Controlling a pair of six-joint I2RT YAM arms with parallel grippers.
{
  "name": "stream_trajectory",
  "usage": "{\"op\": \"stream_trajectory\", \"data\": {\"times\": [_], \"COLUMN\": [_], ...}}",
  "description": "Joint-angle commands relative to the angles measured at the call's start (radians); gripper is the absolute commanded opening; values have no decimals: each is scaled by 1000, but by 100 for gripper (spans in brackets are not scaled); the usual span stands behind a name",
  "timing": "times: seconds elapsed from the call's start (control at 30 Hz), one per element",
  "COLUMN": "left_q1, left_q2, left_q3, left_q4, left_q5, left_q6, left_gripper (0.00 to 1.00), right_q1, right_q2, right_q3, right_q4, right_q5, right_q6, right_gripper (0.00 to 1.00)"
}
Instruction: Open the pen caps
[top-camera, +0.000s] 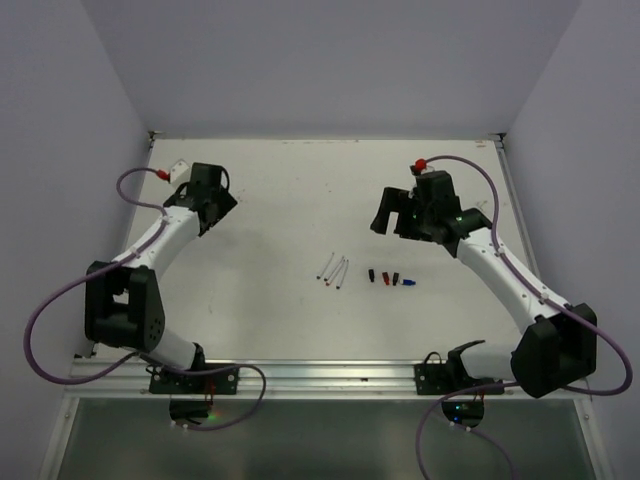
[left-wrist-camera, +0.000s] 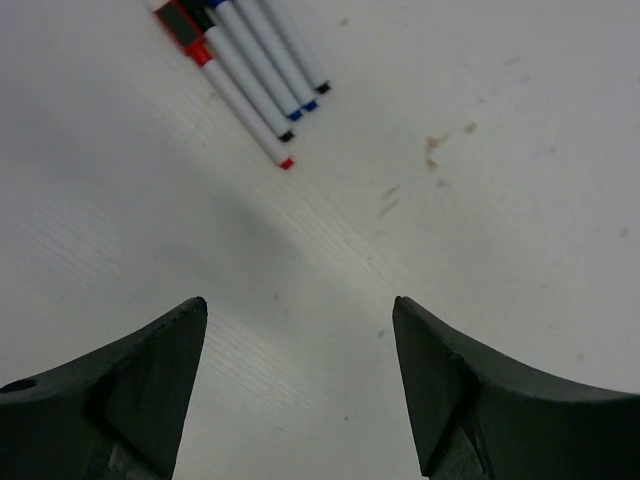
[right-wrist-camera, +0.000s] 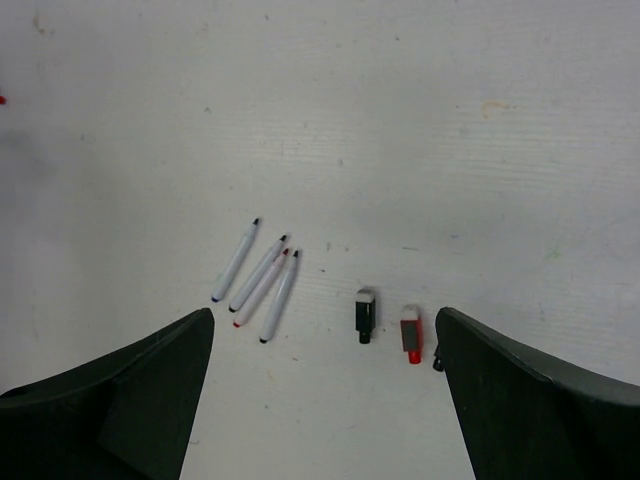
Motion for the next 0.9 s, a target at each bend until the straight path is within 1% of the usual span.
{"op": "stream_trajectory", "data": {"times": [0.0,0.07,0.1,0.13,0.2,0.43,0.67,0.87], "left_q1": [121,152,164,164,167,175,192,192], "left_q2": [112,162,209,229,290,367,481,505], "left_q3": [39,90,143,163,223,283,403,452], "left_q4": [-147,-168,-228,-244,-277,-247,-360,-376], "left_q5": [8,2,-27,-68,-82,-59,-48,-62], "left_q6": [-132,-157,-176,-184,-206,-226,-267,-292], "left_gripper": [77,77,75,75,76,74,75,75], "right_q1": [-3,1,5,5,7,13,13,13], "right_q2": [17,26,28,31,28,-20,-31,-21], "right_q3": [30,28,31,33,39,3,5,3], "right_q4": [74,90,91,88,78,105,101,104], "right_q5": [-151,-156,-147,-139,-110,-96,-80,-81], "right_q6": [33,20,10,-10,-24,-35,-35,-36], "right_gripper": [96,94,94,94,94,93,93,93]}}
